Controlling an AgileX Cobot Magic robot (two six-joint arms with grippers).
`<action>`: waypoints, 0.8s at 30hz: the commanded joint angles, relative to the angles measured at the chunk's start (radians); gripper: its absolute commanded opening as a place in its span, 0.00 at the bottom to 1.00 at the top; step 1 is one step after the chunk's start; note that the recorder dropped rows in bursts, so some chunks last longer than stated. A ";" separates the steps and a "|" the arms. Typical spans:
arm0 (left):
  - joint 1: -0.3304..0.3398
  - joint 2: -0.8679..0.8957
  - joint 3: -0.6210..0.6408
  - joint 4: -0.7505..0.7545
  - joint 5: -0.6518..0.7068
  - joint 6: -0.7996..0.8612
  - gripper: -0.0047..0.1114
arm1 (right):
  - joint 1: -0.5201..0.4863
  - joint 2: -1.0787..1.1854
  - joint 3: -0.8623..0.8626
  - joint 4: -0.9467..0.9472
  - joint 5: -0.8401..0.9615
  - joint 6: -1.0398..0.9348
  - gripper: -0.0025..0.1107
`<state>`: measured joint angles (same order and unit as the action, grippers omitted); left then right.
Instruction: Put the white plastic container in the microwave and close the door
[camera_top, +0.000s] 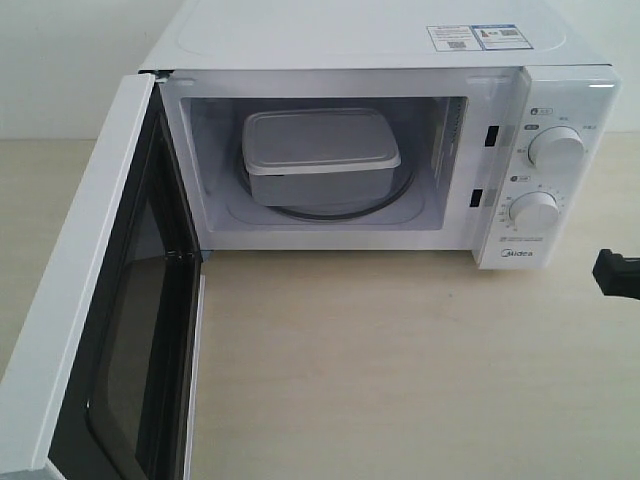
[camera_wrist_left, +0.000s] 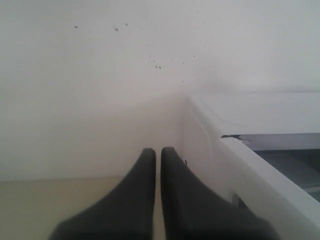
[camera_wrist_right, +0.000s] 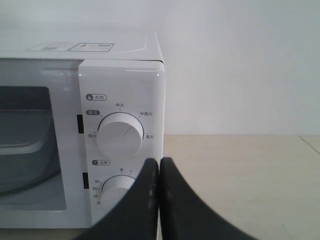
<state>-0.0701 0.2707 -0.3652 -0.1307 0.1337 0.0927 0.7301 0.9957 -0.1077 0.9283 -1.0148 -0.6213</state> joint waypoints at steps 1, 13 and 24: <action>0.000 0.009 -0.008 -0.003 0.014 -0.001 0.08 | -0.003 -0.007 -0.006 -0.001 -0.012 -0.006 0.02; 0.000 0.009 -0.008 -0.003 -0.064 -0.001 0.08 | -0.003 -0.007 -0.006 -0.001 -0.012 -0.006 0.02; 0.000 0.009 -0.008 -0.003 -0.058 -0.001 0.08 | -0.003 -0.007 -0.006 -0.001 -0.012 -0.006 0.02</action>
<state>-0.0701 0.2728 -0.3652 -0.1307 0.0793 0.0927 0.7301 0.9957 -0.1077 0.9283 -1.0148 -0.6213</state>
